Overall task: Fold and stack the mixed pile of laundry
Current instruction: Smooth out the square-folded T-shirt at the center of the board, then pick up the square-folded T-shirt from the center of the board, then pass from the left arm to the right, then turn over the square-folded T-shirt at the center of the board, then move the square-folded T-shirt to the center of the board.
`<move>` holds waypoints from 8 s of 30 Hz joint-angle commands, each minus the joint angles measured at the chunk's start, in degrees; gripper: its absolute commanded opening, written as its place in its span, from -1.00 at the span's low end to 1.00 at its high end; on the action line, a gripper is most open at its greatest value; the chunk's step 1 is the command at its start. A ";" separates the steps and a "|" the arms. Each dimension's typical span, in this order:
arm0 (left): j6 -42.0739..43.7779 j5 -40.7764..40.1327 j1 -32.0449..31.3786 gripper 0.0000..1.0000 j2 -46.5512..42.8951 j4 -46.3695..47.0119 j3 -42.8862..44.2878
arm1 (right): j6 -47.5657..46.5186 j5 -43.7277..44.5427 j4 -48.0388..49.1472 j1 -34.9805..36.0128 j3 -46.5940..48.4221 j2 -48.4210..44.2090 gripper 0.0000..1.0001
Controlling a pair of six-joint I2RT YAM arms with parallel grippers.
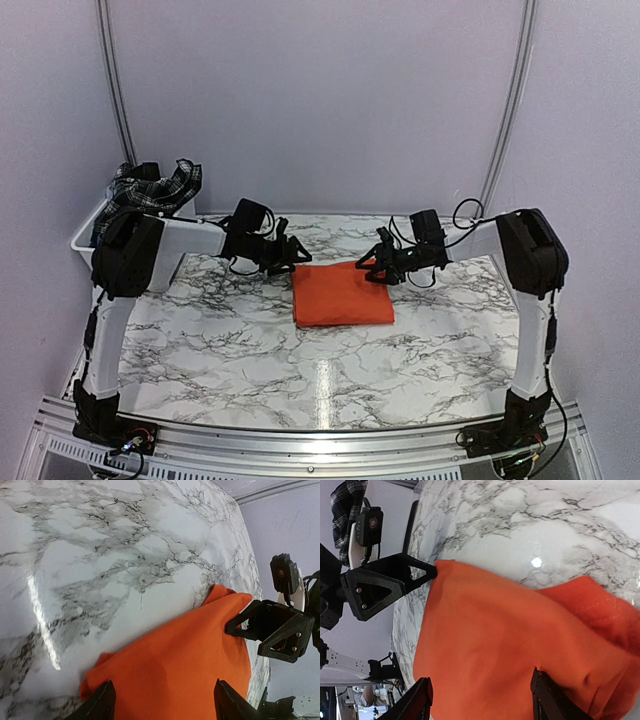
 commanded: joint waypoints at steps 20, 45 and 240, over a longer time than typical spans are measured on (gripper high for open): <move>-5.89 6.97 -10.65 0.36 -11.59 16.31 -30.96 | 11.83 -4.66 18.00 8.97 -25.79 -6.57 0.19; 13.38 -6.20 -15.88 0.27 -21.11 -2.09 -21.80 | -1.72 1.01 -0.45 1.31 -13.15 -14.79 -0.28; 11.10 -16.78 -13.60 0.43 -33.11 -13.98 -28.27 | -10.27 24.14 -23.55 13.58 -11.07 -31.95 -0.04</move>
